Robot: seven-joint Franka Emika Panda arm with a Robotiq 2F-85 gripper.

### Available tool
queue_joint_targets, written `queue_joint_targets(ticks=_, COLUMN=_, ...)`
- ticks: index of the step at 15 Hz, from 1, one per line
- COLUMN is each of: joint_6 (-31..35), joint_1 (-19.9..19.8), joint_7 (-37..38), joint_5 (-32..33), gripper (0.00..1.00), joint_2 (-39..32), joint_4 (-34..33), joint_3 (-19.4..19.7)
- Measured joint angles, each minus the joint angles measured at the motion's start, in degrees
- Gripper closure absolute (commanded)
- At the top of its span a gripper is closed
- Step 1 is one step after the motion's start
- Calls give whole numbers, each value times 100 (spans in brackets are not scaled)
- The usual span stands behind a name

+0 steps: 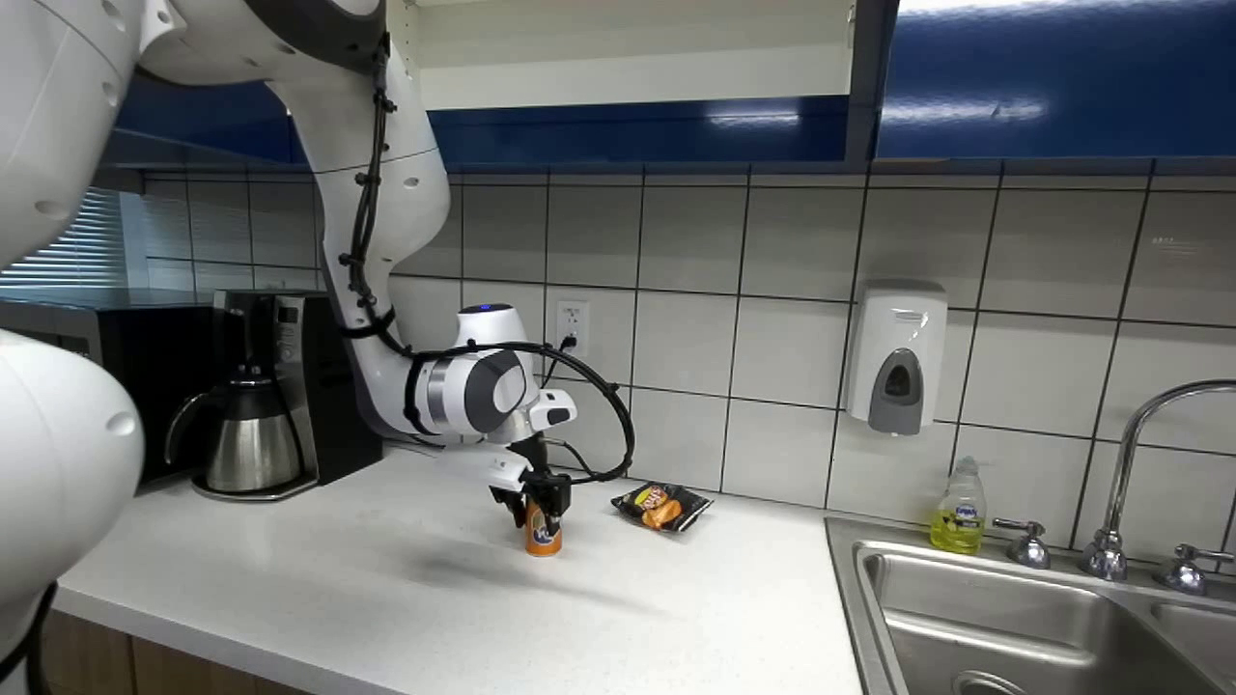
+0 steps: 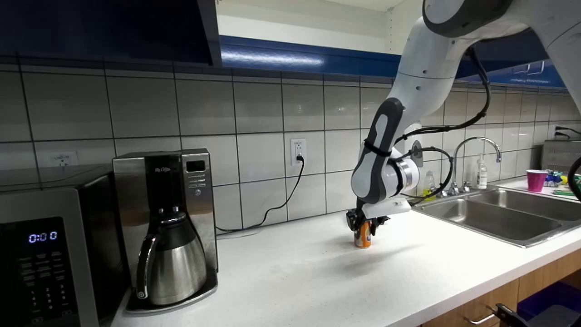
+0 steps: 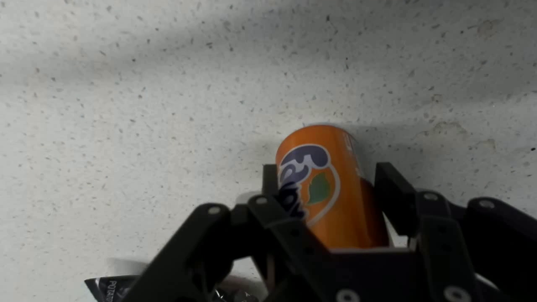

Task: Put the can in the top cabinet

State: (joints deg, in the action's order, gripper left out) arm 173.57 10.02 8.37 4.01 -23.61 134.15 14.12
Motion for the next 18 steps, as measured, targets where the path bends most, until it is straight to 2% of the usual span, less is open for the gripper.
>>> queue_joint_targets(ticks=11, joint_6=-111, joint_1=191, joint_7=144, joint_5=0, gripper=65, joint_2=256, joint_4=-112, joint_3=44)
queue_joint_targets(ticks=18, joint_6=-986, joint_1=351, joint_7=582, joint_5=337, gripper=65, joint_2=832, joint_4=-75, joint_3=138)
